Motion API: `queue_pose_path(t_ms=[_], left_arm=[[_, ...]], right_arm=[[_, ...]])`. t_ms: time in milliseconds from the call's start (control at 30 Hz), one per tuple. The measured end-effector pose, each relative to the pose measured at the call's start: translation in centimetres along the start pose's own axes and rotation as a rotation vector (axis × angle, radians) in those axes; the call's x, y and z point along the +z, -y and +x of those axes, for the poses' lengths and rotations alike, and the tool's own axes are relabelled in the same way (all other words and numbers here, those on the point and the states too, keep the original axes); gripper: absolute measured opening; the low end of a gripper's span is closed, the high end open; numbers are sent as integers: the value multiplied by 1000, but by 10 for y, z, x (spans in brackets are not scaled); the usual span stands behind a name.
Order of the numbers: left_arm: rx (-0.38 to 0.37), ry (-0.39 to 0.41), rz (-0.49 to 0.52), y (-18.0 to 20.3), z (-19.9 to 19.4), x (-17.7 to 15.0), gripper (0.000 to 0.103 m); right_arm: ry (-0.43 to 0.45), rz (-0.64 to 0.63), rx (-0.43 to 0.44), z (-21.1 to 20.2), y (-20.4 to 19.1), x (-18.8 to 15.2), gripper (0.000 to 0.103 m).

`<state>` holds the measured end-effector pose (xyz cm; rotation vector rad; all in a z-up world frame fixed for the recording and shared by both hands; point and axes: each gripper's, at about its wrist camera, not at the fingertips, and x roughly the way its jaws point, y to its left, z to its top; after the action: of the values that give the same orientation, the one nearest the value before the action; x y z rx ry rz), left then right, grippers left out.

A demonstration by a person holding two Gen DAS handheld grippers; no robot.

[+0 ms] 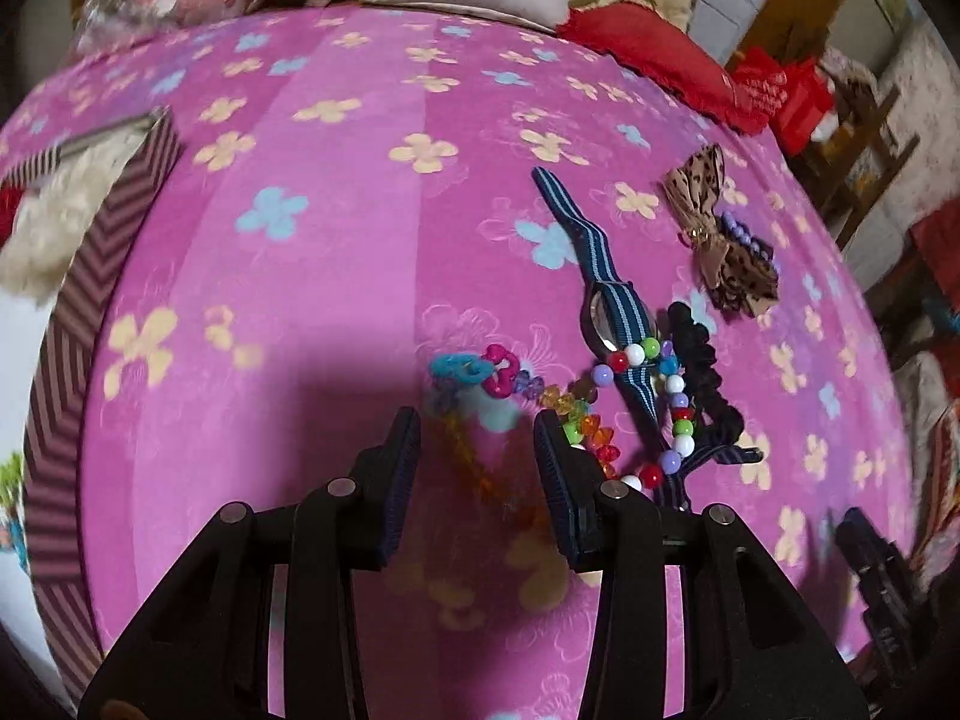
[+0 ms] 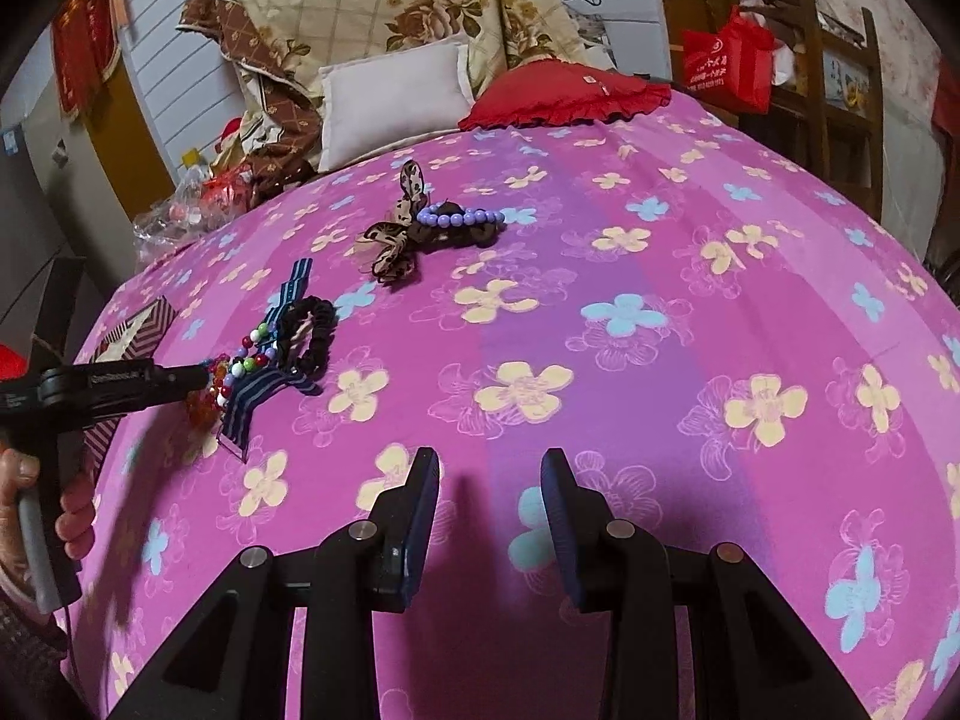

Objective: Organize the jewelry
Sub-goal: 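Grasp the orange bead bracelet with the left tool while the right tool grasps the black hair tie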

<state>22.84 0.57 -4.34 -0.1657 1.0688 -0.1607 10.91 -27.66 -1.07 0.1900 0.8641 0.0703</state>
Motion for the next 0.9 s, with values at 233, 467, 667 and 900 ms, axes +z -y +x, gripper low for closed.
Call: queue_pose_path(t_ms=[233, 467, 667, 900], left_arm=[[65, 0, 25, -15, -11, -17, 7], [16, 7, -43, -62, -47, -65, 8], [-90, 28, -81, -76, -49, -70, 8], [-137, 38, -66, -79, -47, -65, 9]], right_arm=[[-25, -19, -12, 5, -5, -5, 33], [-46, -68, 38, 5, -37, 10, 33], [-95, -102, 39, 40, -79, 41, 33], [-128, -177, -19, 79, -114, 62, 33]])
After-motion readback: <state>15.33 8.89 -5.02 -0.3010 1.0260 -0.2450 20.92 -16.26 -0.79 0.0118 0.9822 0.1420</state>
